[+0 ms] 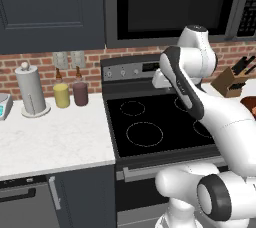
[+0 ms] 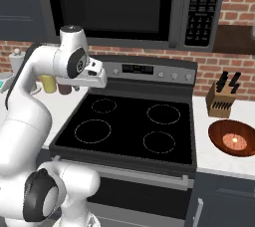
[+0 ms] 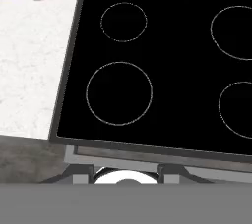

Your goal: Open the microwave, place the bowl with waffle inside the microwave, then close the microwave door and turn it on.

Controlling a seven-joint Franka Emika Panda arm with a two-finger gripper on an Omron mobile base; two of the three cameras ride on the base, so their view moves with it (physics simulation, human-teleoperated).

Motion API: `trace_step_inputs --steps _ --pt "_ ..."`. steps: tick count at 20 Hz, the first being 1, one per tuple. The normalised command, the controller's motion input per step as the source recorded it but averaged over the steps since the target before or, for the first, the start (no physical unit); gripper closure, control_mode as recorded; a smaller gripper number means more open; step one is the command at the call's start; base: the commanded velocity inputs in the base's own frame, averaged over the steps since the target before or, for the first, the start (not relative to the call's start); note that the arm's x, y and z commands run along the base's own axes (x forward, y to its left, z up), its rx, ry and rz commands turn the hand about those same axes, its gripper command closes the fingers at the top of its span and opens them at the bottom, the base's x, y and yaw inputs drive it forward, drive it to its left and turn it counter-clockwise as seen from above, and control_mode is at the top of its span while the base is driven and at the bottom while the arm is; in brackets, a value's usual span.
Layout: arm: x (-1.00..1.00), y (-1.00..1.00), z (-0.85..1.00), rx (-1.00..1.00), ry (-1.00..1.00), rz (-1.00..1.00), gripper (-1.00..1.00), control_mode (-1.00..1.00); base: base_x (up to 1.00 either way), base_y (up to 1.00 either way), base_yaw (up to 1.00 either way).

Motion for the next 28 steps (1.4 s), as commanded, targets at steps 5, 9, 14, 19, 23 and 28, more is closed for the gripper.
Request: trace_step_inputs --steps 5,9,14,19,23,28 --pt "-0.40 -0.11 0.00 0.00 -0.07 -0.05 -1.00 -1.00 0.00 0.00 0.00" --pt "-0.76 -0.47 0.27 0.00 -0.43 -0.06 -1.00 -1.00 0.00 0.00 0.00" --pt "-0.55 -0.96 0.42 0.02 -0.57 -0.01 -1.00 -1.00 0.00 0.00 0.00" --pt "0.00 -1.00 0.72 0.21 -0.41 0.00 -1.00 -1.00 0.00 0.00 0.00" --pt "0.03 -1.00 0.96 0.22 -0.39 0.00 -1.00 -1.00 0.00 0.00 0.00" --pt "0.13 -0.85 0.95 0.16 -0.40 -0.03 -1.00 -1.00 0.00 0.00 0.00"
